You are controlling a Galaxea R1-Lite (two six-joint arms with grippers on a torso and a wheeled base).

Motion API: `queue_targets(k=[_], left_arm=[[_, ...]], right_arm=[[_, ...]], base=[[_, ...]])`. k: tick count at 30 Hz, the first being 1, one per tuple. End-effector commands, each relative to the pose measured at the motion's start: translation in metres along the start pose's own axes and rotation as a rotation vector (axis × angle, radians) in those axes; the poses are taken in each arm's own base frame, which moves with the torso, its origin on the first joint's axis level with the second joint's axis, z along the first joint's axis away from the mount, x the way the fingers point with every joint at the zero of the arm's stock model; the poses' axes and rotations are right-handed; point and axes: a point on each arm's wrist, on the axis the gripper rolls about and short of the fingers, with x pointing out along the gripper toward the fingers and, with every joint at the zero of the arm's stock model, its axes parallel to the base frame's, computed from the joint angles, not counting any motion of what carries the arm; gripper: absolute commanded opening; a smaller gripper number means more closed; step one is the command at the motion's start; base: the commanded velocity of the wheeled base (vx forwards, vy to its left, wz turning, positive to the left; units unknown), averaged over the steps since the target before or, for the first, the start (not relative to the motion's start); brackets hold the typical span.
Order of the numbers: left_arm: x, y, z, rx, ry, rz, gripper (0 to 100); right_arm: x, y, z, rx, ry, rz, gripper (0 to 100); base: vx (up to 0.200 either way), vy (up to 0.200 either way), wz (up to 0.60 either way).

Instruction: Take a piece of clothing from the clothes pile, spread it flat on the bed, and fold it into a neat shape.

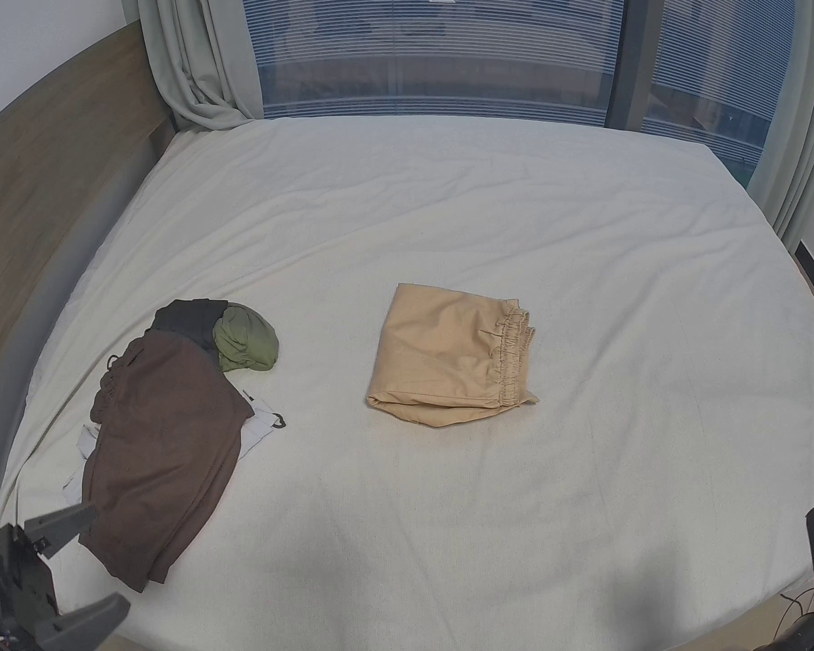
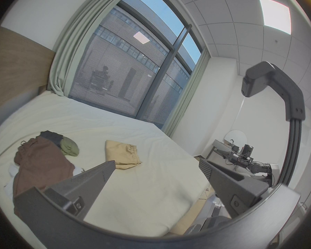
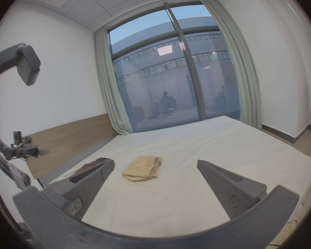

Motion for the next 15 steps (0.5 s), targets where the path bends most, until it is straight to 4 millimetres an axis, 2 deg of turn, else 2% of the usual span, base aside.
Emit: queue_targets(k=[1, 3, 4, 9, 12, 15], left_arm=[[-0.048, -0.019, -0.049, 0.156, -0.103, 0.173, 100], [-0.049, -0.019, -0.055, 0.169, -0.087, 0.204, 100], [-0.052, -0.018, -0.065, 0.196, -0.044, 0.254, 100], [-0.053, -0.015, -0.063, 0.244, -0.083, 0.434, 100], [-0.053, -0.014, -0.063, 0.256, -0.088, 0.472, 100], [-0.055, -0.011, -0.063, 0.300, -0.093, 0.608, 100]], right_arm=[[-0.015, -0.005, -0.031, -0.064, 0.029, -0.215, 100], [-0.014, -0.005, -0.030, -0.060, 0.025, -0.220, 100], [-0.015, -0.005, -0.030, -0.056, 0.021, -0.249, 100], [-0.015, -0.007, -0.030, -0.075, 0.016, -0.304, 100], [-0.015, -0.006, -0.030, -0.099, 0.025, -0.281, 100], [-0.014, -0.004, -0.030, -0.083, 0.030, -0.200, 100]], base=[[0.000, 0.000, 0.00], [0.000, 0.000, 0.00], [0.000, 0.000, 0.00], [0.000, 0.000, 0.00], [0.000, 0.000, 0.00], [0.000, 0.000, 0.00]])
